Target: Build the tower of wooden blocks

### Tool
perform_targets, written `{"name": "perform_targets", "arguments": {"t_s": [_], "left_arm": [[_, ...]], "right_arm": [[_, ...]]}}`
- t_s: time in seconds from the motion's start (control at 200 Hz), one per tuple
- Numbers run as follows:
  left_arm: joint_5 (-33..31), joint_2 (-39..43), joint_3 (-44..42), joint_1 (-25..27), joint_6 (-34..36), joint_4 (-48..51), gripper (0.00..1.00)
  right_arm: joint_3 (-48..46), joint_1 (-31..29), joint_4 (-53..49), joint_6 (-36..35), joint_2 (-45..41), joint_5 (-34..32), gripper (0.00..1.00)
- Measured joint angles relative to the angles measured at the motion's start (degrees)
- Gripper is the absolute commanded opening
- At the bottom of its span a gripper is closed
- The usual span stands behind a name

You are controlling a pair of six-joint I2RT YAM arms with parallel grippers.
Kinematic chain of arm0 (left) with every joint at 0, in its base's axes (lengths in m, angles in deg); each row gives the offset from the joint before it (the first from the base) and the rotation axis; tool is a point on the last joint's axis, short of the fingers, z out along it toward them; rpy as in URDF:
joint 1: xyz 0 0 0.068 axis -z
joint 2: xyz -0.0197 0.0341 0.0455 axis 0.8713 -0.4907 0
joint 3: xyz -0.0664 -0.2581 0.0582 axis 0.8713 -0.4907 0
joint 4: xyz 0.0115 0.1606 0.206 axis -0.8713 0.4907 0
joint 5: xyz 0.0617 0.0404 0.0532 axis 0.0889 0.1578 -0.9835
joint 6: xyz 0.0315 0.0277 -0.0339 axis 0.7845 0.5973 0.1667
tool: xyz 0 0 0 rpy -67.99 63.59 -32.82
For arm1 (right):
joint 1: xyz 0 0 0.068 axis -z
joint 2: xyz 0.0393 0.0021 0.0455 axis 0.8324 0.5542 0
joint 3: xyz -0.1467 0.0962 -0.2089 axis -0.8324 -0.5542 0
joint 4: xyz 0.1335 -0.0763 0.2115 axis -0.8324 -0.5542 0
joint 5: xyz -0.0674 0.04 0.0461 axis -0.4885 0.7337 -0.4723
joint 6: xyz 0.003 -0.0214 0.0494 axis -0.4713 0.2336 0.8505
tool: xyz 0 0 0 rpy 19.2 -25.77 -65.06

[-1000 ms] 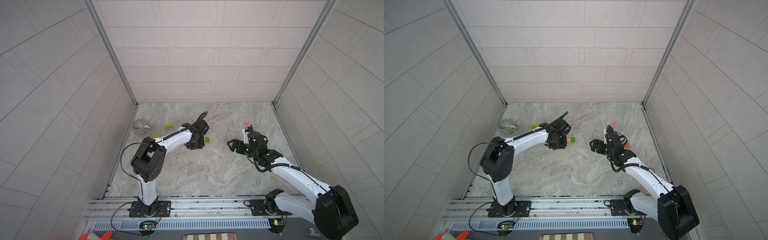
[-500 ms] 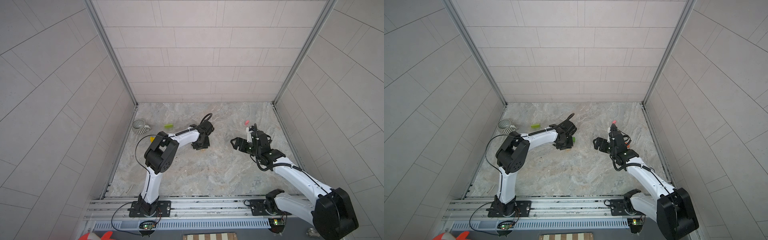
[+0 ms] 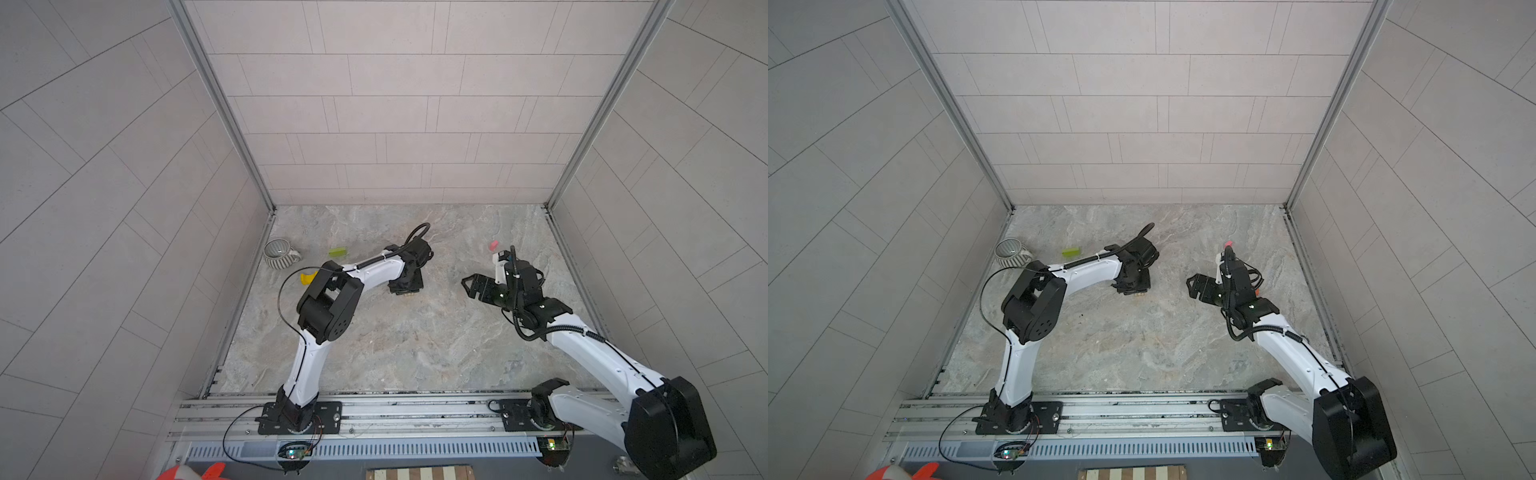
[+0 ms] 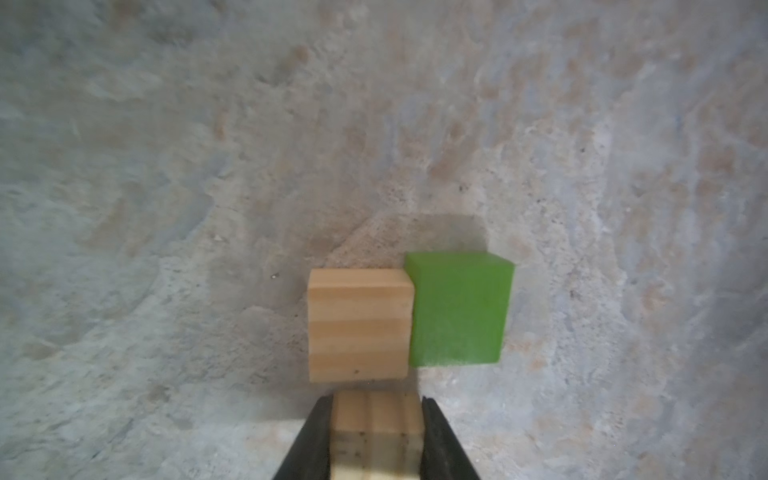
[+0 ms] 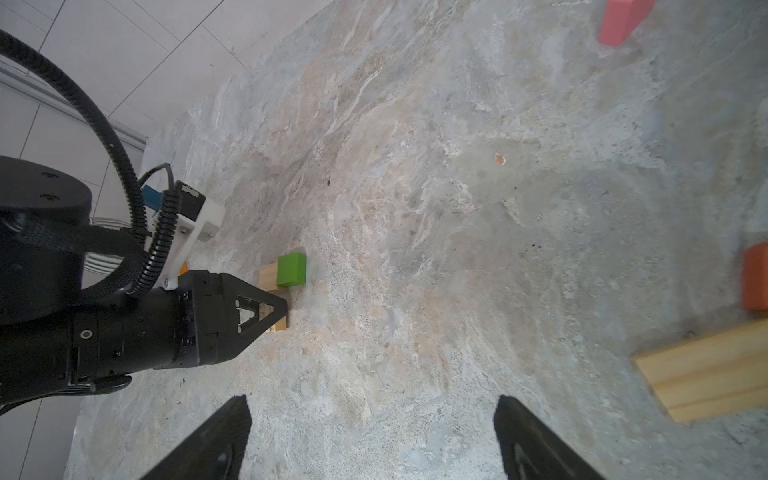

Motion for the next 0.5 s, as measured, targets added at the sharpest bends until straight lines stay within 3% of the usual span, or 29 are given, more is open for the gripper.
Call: {"name": "perform_targets", "arguments": {"t_s": [0.165, 0.5], "left_arm": [[-1.6, 0.0, 0.0, 0.0, 0.2, 1.4, 0.12], [-2.1, -1.0, 1.9, 0.0, 0.8, 3.6, 0.25]], "right_arm": [[0.7, 0.0, 0.0, -0.3, 0.0, 0.4, 0.94], [0.9, 0.2, 0.0, -0.3, 0.0, 0.9, 0.94]]}}
